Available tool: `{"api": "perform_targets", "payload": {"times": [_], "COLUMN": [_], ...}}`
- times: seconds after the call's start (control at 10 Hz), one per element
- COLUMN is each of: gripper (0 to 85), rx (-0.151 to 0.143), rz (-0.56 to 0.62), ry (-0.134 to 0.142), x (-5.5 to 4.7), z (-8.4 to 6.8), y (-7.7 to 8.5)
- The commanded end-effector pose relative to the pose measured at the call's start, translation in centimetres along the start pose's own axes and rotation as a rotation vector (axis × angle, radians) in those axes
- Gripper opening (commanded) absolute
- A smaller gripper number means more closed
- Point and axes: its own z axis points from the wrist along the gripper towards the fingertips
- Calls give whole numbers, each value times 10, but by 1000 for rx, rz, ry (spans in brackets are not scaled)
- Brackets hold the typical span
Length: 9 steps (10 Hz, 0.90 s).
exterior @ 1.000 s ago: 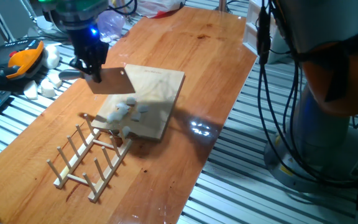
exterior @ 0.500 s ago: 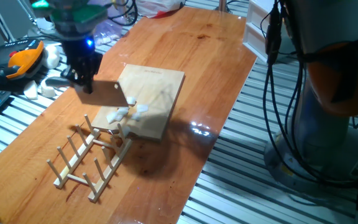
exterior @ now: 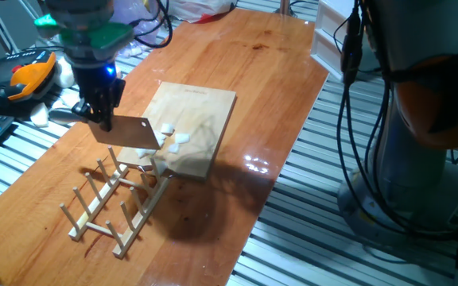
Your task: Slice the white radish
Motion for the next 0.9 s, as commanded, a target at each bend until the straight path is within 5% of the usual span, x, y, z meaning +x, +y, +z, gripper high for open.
{"api": "perform_targets", "payload": {"times": [0.0, 0.4, 0.6, 0.8], "gripper": [0, 0, 0, 0], "rx": [13, 19, 78, 56], "rz": [1, -6, -40, -61], "ry": [-8, -9, -23, -15], "x": [0, -4, -1, -1], "z": [6, 33, 44, 52], "y": [3, 8, 12, 5]}}
